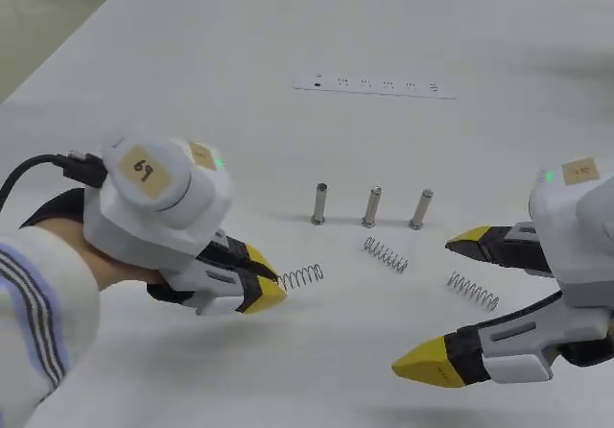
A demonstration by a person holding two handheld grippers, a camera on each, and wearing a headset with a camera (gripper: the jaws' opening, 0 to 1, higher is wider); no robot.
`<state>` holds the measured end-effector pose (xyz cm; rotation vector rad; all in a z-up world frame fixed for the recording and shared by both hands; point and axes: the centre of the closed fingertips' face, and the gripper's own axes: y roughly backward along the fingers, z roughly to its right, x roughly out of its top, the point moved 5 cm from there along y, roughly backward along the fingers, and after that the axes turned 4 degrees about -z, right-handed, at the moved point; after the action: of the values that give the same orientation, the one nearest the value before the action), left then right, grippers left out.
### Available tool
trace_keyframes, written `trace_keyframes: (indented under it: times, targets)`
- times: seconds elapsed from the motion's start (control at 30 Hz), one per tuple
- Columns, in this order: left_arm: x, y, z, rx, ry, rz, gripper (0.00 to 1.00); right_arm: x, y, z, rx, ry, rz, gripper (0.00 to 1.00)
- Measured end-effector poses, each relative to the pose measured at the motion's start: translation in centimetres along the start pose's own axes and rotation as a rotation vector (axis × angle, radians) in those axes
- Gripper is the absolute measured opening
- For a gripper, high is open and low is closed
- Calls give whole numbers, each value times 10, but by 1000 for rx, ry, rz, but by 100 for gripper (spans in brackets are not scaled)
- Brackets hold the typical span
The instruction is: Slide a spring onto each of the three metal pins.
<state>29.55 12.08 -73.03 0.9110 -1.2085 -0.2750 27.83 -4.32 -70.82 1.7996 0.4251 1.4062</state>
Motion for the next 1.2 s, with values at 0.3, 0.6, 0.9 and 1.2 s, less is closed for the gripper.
trace_keyframes:
  times: [0.3, 0.6, 0.9, 1.2]
  targets:
    - [3, -3, 5, -25, -32, -7, 2, 1, -9, -1, 47, 37, -16, 87]
    - [10, -8, 11, -50, -78, -12, 2, -1, -17, -2, 75, 65, -35, 84]
    - [16, -10, 14, -71, -106, -9, 2, 0, -21, -4, 91, 89, -39, 78]
    - [21, -14, 16, -95, -136, -14, 2, 2, -23, -2, 96, 89, -40, 73]
